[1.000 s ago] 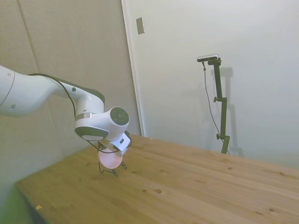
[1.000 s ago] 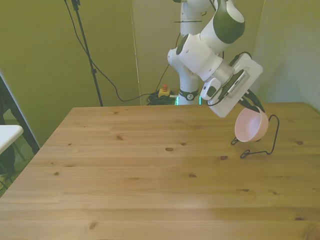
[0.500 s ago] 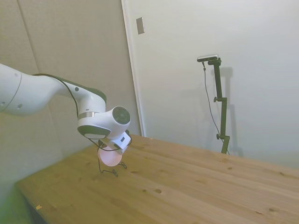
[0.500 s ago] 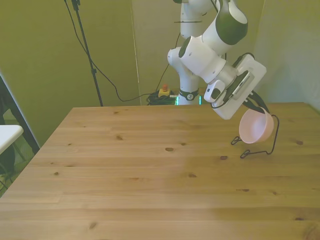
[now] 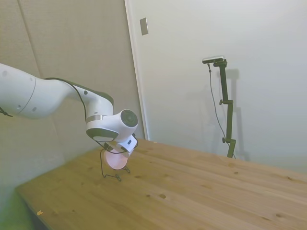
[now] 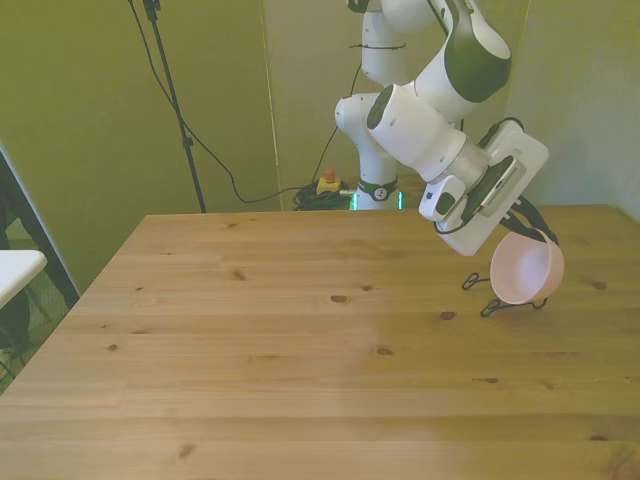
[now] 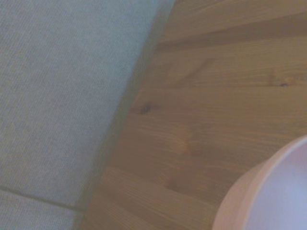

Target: Load the bowl

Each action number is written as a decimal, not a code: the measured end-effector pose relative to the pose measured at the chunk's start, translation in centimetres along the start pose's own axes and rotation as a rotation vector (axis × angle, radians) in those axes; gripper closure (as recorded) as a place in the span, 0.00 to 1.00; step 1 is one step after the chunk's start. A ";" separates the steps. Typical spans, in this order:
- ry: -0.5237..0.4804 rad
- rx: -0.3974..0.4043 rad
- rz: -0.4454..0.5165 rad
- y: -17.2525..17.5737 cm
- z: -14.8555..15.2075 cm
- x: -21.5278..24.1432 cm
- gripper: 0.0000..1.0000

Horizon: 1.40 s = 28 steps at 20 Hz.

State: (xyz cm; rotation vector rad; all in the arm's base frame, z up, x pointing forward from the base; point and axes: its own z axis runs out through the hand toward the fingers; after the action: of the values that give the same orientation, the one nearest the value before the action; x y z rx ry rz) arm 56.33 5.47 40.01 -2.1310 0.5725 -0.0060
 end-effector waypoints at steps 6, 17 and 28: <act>-0.004 -0.001 0.000 -0.1 0.2 -0.1 1.00; -0.008 -0.007 0.012 0.7 0.0 -1.5 1.00; -0.007 -0.019 0.040 2.5 -0.2 -2.3 0.00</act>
State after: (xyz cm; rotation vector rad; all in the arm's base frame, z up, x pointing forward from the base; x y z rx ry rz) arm 53.24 4.98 38.67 -2.1371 0.6134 0.0295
